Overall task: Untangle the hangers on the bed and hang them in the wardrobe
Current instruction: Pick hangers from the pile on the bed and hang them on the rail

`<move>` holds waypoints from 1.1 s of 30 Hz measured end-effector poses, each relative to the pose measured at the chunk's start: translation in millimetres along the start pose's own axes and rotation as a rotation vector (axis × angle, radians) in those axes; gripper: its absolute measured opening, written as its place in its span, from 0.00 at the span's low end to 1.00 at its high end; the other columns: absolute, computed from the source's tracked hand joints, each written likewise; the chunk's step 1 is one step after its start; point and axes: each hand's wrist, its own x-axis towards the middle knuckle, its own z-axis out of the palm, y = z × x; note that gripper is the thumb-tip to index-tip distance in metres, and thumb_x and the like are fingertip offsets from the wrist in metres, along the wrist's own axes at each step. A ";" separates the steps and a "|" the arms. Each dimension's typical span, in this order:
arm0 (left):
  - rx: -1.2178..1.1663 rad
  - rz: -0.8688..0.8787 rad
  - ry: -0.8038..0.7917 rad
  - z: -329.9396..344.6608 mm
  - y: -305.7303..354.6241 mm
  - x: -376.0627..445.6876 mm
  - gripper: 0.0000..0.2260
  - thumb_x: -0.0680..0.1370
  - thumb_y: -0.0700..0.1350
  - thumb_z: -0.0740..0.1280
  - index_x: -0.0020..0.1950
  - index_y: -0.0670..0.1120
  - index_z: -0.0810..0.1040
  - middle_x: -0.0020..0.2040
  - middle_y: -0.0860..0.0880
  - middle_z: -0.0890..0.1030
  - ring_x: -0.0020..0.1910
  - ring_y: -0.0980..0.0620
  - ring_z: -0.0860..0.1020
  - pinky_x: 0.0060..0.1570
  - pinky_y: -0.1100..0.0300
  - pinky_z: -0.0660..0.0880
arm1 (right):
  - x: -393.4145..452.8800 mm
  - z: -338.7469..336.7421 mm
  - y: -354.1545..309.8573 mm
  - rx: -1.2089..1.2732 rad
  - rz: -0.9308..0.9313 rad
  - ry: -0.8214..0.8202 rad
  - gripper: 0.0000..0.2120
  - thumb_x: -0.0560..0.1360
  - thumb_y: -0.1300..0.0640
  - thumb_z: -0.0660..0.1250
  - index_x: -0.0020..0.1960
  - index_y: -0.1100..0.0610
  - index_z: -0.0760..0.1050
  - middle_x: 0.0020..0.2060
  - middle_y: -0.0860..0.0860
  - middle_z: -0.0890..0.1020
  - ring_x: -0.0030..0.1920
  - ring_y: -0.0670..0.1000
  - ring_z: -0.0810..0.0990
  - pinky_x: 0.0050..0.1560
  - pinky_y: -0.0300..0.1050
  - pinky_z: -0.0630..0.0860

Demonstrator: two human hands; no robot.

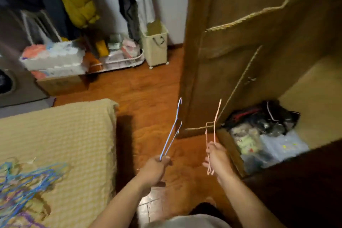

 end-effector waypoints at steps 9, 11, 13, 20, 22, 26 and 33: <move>0.160 0.262 -0.352 183.3 210.9 47.0 0.12 0.84 0.46 0.56 0.57 0.49 0.79 0.44 0.48 0.73 0.43 0.50 0.72 0.41 0.59 0.70 | 62.3 -202.0 -105.3 0.199 -0.120 0.273 0.11 0.83 0.57 0.57 0.59 0.53 0.77 0.52 0.53 0.80 0.51 0.52 0.79 0.47 0.51 0.80; 0.145 0.296 -0.466 212.6 246.5 53.6 0.13 0.83 0.40 0.57 0.57 0.49 0.80 0.43 0.48 0.77 0.37 0.54 0.74 0.35 0.63 0.69 | 70.8 -233.3 -126.2 0.179 -0.163 0.320 0.10 0.82 0.56 0.59 0.54 0.48 0.78 0.49 0.50 0.81 0.52 0.53 0.80 0.56 0.57 0.79; 0.150 0.333 -0.570 231.9 275.7 63.4 0.16 0.82 0.36 0.56 0.58 0.48 0.81 0.41 0.50 0.80 0.31 0.59 0.78 0.30 0.67 0.71 | 78.2 -255.8 -142.1 0.207 -0.181 0.397 0.09 0.80 0.58 0.61 0.50 0.48 0.79 0.49 0.51 0.81 0.49 0.51 0.79 0.60 0.57 0.78; 0.410 0.409 -0.831 276.2 353.7 118.9 0.14 0.85 0.53 0.57 0.62 0.55 0.80 0.54 0.47 0.76 0.48 0.48 0.71 0.43 0.60 0.69 | 105.5 -281.4 -162.9 0.508 -0.208 0.613 0.06 0.79 0.55 0.65 0.54 0.51 0.80 0.53 0.49 0.81 0.52 0.51 0.80 0.55 0.49 0.78; 0.459 0.407 -0.914 287.0 366.7 124.7 0.14 0.84 0.54 0.56 0.62 0.54 0.80 0.54 0.49 0.75 0.47 0.48 0.69 0.44 0.59 0.68 | 110.2 -284.1 -172.6 0.578 -0.204 0.691 0.07 0.80 0.56 0.64 0.55 0.56 0.78 0.54 0.55 0.81 0.52 0.54 0.80 0.51 0.50 0.79; 0.510 0.503 -1.019 310.6 402.0 121.0 0.14 0.84 0.52 0.56 0.59 0.56 0.81 0.56 0.51 0.78 0.52 0.52 0.75 0.52 0.57 0.71 | 104.8 -292.7 -199.4 0.597 -0.256 0.922 0.08 0.81 0.54 0.62 0.54 0.52 0.80 0.49 0.51 0.81 0.49 0.52 0.80 0.43 0.47 0.77; 0.488 0.693 -1.083 351.1 470.6 82.2 0.12 0.83 0.53 0.57 0.52 0.57 0.81 0.45 0.52 0.73 0.49 0.51 0.73 0.62 0.49 0.75 | 76.7 -326.9 -256.4 0.510 -0.400 1.084 0.09 0.76 0.47 0.65 0.46 0.50 0.82 0.45 0.57 0.82 0.47 0.55 0.81 0.46 0.54 0.78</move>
